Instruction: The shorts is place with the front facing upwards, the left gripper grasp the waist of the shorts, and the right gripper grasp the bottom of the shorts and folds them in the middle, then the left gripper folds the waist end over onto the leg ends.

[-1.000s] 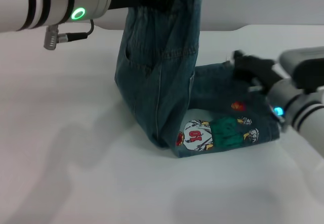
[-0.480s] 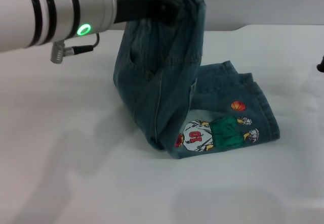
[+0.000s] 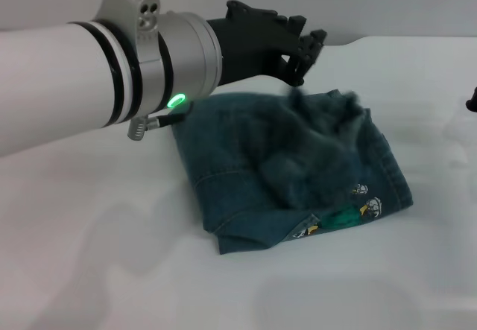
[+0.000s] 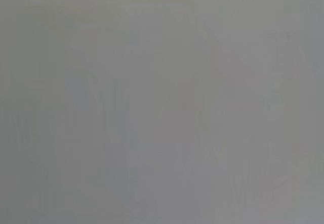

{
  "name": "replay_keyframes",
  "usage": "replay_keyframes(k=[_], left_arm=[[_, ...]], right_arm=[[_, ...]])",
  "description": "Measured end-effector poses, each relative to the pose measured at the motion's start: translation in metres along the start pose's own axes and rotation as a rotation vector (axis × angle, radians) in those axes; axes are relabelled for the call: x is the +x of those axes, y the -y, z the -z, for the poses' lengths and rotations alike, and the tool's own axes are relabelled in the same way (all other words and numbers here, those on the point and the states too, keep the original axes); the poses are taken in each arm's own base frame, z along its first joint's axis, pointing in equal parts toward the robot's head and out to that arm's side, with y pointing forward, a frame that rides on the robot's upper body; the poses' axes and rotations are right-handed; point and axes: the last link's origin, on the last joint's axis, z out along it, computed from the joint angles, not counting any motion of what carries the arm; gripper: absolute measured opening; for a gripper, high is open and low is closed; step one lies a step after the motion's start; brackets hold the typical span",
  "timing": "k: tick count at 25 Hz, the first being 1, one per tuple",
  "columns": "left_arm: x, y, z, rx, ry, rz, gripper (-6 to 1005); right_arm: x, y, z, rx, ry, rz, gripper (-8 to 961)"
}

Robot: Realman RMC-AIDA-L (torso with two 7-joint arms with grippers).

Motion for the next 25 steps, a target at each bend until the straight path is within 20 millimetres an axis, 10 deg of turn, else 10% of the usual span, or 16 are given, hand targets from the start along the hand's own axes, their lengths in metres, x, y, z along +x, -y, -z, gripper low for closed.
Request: replay_keyframes(k=[15, 25], left_arm=[[-0.007, 0.022, 0.006, 0.133, -0.127, -0.028, 646], [-0.111, 0.091, 0.0, 0.525, -0.345, -0.026, 851]], right_arm=[[0.002, -0.003, 0.025, -0.041, 0.057, 0.006, 11], [-0.004, -0.001, 0.086, -0.074, 0.201, 0.003, 13]])
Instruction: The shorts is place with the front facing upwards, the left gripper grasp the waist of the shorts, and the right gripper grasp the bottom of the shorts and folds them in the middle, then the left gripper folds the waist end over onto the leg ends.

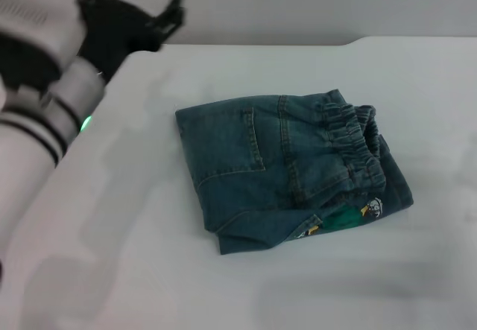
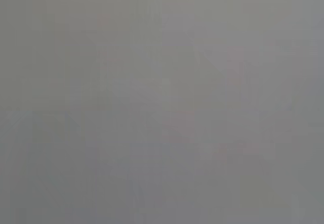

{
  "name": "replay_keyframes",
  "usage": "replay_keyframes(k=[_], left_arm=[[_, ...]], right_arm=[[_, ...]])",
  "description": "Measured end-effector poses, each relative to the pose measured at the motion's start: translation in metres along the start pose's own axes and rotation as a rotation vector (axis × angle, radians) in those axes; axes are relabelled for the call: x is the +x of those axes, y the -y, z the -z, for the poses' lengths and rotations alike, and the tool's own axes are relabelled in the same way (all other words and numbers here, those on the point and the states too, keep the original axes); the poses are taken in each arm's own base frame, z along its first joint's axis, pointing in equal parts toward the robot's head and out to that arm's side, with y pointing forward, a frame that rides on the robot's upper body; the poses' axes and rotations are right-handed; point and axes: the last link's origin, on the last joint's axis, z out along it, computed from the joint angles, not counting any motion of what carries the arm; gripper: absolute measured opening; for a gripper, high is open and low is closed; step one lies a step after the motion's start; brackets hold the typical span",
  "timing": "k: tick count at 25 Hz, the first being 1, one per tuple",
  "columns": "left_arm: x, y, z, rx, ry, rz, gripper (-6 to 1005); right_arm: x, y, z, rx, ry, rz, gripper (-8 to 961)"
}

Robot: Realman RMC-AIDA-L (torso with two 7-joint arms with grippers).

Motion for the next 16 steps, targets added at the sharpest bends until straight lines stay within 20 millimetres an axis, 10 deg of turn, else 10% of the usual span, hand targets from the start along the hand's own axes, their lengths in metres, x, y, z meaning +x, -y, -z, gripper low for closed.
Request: replay_keyframes(k=[10, 16], left_arm=[[-0.08, 0.038, 0.01, 0.114, -0.035, 0.049, 847], [-0.097, 0.049, 0.01, 0.147, 0.029, 0.043, 847]], right_arm=[[-0.007, 0.027, 0.026, 0.175, 0.044, 0.055, 250], [-0.011, 0.052, 0.046, 0.38, 0.082, 0.048, 357]])
